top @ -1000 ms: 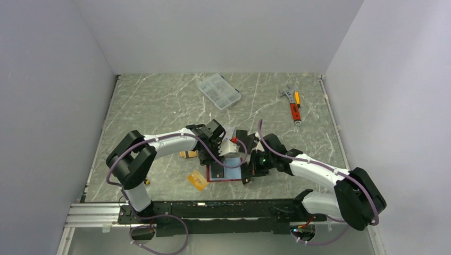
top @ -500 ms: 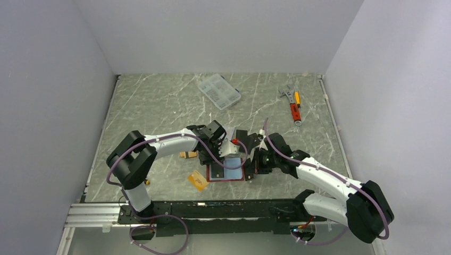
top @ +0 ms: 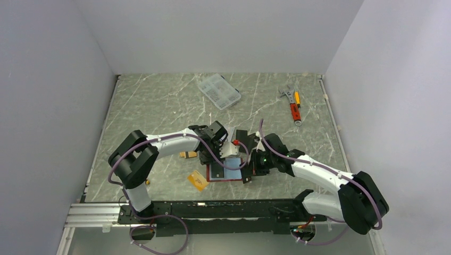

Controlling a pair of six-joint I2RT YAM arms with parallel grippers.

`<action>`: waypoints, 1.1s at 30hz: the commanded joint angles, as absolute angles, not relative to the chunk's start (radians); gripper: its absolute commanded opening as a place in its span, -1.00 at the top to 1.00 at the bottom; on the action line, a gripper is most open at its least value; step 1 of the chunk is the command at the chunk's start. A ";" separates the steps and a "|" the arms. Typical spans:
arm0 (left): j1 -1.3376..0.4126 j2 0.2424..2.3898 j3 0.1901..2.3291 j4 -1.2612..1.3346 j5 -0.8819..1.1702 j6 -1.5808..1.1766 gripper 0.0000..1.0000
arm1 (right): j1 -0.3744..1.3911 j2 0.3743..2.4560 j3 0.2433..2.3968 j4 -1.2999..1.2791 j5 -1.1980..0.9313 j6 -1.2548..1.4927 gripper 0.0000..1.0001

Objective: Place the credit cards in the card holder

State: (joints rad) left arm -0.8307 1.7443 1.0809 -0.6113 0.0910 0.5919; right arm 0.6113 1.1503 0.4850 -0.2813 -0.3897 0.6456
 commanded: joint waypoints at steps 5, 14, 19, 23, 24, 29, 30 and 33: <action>-0.838 1.775 1.095 -0.573 0.073 0.620 0.24 | 0.615 1.173 0.455 -0.250 -0.372 0.636 1.00; -0.843 1.774 1.089 -0.569 0.064 0.621 0.33 | 0.615 1.141 0.436 -0.250 -0.372 0.647 1.00; -0.844 1.773 1.089 -0.570 0.063 0.621 0.34 | 0.614 1.151 0.440 -0.228 -0.386 0.652 1.00; -0.845 1.773 1.088 -0.570 0.063 0.623 0.36 | 0.615 1.155 0.436 -0.213 -0.399 0.655 1.00; -0.845 1.772 1.089 -0.569 0.062 0.624 0.36 | 0.615 1.159 0.436 -0.210 -0.403 0.654 1.00; -0.845 1.778 1.094 -0.573 0.063 0.624 0.38 | 0.615 1.171 0.438 -0.198 -0.415 0.653 1.00; -0.846 1.778 1.095 -0.572 0.062 0.624 0.38 | 0.614 1.172 0.439 -0.197 -0.417 0.652 1.00; -0.846 1.778 1.094 -0.572 0.062 0.625 0.40 | 0.615 1.169 0.437 -0.194 -0.423 0.651 1.00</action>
